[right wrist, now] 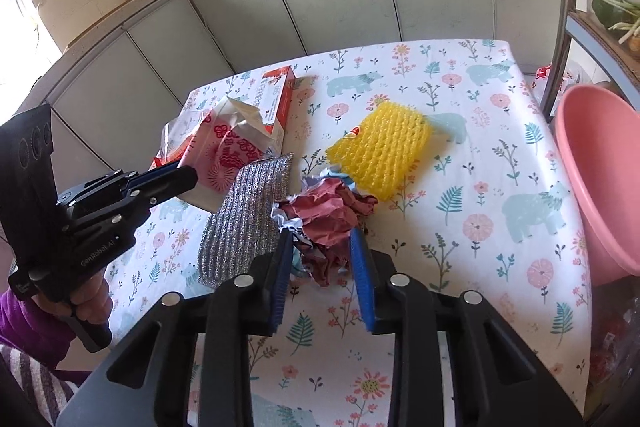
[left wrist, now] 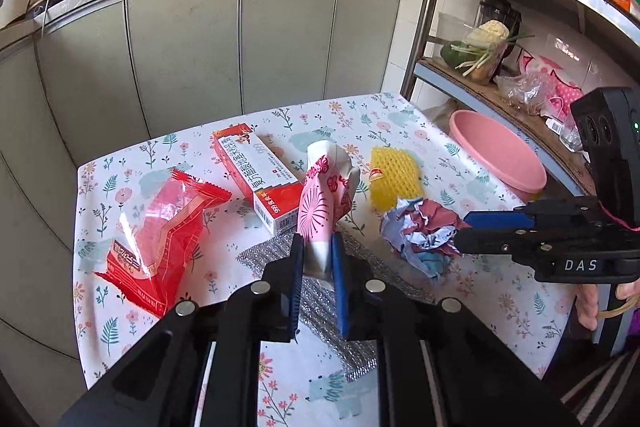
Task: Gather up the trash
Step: 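Grasp the pink-patterned paper cup with the left gripper while the right grasps crumpled pink paper, then carry the paper cup and crumpled paper over the pink bucket, then open both grippers to drop the cup and paper into the bucket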
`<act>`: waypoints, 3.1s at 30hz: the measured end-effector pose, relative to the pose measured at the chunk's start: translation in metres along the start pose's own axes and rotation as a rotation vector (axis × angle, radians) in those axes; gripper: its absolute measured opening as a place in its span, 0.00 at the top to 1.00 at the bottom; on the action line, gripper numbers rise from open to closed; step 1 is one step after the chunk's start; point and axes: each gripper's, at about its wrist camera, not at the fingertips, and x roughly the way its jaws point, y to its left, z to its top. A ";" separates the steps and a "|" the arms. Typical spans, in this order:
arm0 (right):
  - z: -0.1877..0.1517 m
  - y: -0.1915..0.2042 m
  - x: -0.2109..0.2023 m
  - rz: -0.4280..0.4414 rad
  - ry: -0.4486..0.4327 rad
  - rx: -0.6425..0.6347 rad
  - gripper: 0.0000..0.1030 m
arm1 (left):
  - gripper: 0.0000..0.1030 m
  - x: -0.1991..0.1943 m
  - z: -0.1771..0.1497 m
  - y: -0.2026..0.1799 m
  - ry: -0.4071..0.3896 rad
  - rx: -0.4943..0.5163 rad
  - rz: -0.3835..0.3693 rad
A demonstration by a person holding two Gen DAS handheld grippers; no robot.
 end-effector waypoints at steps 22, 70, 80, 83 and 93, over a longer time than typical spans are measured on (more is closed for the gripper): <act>-0.035 -0.028 -0.058 -0.056 -0.066 0.021 0.76 | 0.89 -0.026 0.011 -0.044 -0.045 0.033 -0.037; 0.002 -0.200 -0.136 -0.371 -0.386 0.315 0.76 | 0.89 0.086 0.129 -0.216 -0.067 0.147 -0.310; -0.003 -0.239 -0.112 -0.435 -0.316 0.372 0.76 | 0.89 0.151 0.130 -0.245 0.047 0.130 -0.325; -0.005 -0.247 -0.101 -0.433 -0.286 0.388 0.76 | 0.88 0.171 0.125 -0.252 0.095 0.122 -0.321; -0.007 -0.256 -0.080 -0.434 -0.245 0.415 0.73 | 0.85 0.204 0.111 -0.261 0.183 0.105 -0.298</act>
